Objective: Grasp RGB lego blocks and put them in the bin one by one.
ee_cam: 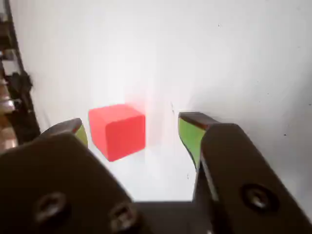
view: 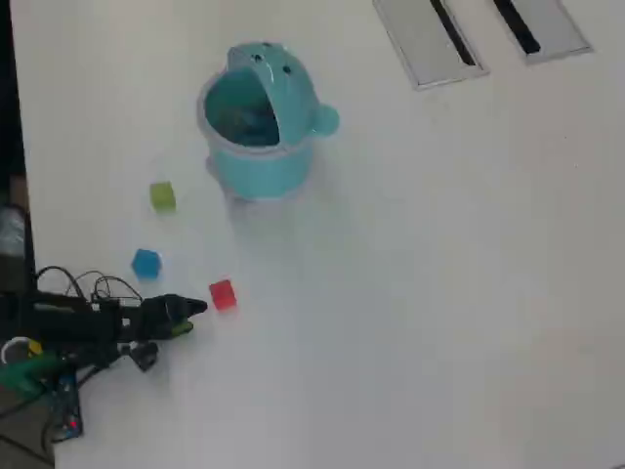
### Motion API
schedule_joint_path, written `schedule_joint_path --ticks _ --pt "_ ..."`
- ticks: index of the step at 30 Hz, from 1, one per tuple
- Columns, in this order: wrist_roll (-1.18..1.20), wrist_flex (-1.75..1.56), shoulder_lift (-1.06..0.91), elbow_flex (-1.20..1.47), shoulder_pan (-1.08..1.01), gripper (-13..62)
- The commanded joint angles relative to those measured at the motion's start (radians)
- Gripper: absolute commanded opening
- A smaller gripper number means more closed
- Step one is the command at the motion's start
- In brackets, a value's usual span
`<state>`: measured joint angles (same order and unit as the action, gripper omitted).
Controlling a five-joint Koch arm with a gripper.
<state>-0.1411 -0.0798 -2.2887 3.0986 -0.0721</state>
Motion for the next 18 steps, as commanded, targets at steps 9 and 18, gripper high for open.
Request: schedule_joint_path --ticks 9,18 --pt "0.000 0.043 -0.040 0.072 0.000 34.1" --pt "-0.006 0.043 -0.040 0.072 0.000 34.0"
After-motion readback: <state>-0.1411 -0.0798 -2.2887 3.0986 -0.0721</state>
